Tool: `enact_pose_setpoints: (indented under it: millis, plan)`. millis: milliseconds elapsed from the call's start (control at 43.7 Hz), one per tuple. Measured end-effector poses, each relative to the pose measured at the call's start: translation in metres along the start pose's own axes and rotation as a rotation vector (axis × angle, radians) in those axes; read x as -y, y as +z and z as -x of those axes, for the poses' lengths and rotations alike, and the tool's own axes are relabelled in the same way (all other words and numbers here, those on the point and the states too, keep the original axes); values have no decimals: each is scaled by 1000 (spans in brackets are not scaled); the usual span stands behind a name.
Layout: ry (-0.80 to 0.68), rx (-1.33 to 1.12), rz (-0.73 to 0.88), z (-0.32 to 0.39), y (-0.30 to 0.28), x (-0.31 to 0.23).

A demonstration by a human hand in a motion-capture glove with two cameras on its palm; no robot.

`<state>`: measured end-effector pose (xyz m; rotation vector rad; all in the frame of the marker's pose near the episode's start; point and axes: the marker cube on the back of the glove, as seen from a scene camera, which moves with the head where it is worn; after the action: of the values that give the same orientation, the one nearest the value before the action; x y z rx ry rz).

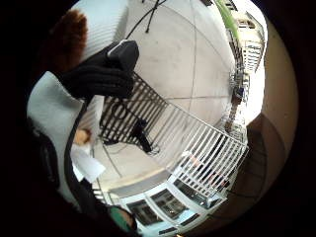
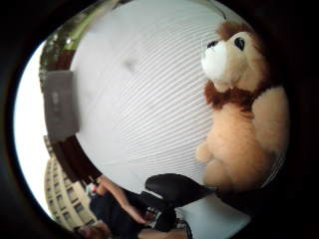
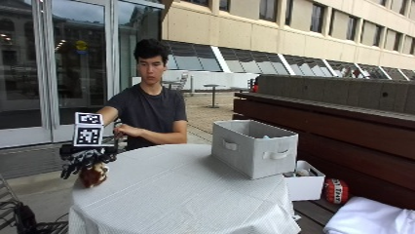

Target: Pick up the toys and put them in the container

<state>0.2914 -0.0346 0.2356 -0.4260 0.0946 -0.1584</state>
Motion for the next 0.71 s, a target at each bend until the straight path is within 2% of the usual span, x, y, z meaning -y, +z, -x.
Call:
enact_pose_setpoints:
  millis: [160,389,709]
  plan:
    - [13,37,51,-9,30,1]
    - [60,155,47,-19,34,-7]
    - [169,171,-93,-34,27,-12]
